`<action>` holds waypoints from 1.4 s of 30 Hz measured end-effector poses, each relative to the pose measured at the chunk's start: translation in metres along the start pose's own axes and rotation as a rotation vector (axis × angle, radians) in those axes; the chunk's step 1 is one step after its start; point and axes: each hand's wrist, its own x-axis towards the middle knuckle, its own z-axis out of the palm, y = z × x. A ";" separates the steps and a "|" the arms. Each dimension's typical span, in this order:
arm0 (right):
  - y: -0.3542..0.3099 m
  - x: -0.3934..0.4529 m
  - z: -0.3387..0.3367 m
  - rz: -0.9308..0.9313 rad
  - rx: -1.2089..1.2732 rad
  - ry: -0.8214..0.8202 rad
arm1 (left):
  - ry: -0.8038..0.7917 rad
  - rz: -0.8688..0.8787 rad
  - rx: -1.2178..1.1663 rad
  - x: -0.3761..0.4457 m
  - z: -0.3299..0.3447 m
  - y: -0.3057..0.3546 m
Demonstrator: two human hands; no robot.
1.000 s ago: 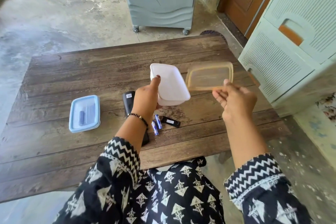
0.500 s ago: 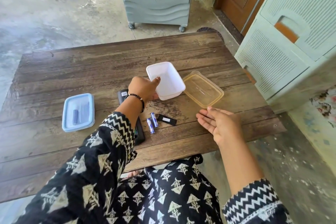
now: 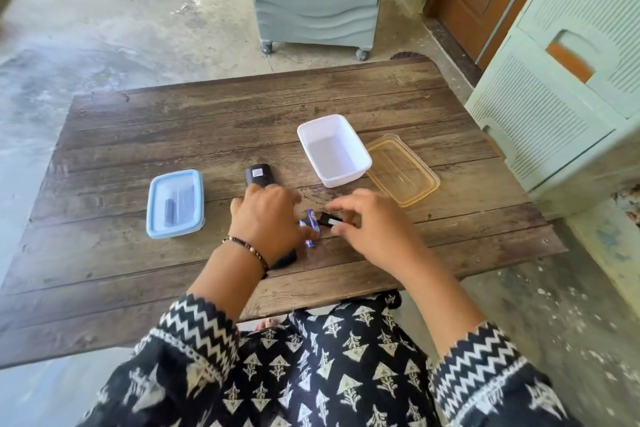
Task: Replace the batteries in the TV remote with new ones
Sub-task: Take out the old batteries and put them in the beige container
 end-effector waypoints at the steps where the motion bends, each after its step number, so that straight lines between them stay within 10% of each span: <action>1: -0.004 0.004 0.003 -0.033 -0.104 -0.050 | -0.024 0.008 0.077 -0.005 0.003 -0.001; 10: -0.015 0.026 0.009 -0.022 -0.270 -0.279 | 0.061 0.094 0.213 -0.009 0.020 -0.003; 24: 0.007 0.063 -0.042 -0.030 -0.183 -0.002 | 0.142 0.157 0.043 0.037 -0.024 0.016; 42: 0.016 0.119 -0.028 -0.018 -0.483 -0.068 | -0.018 0.092 0.101 0.108 -0.008 0.040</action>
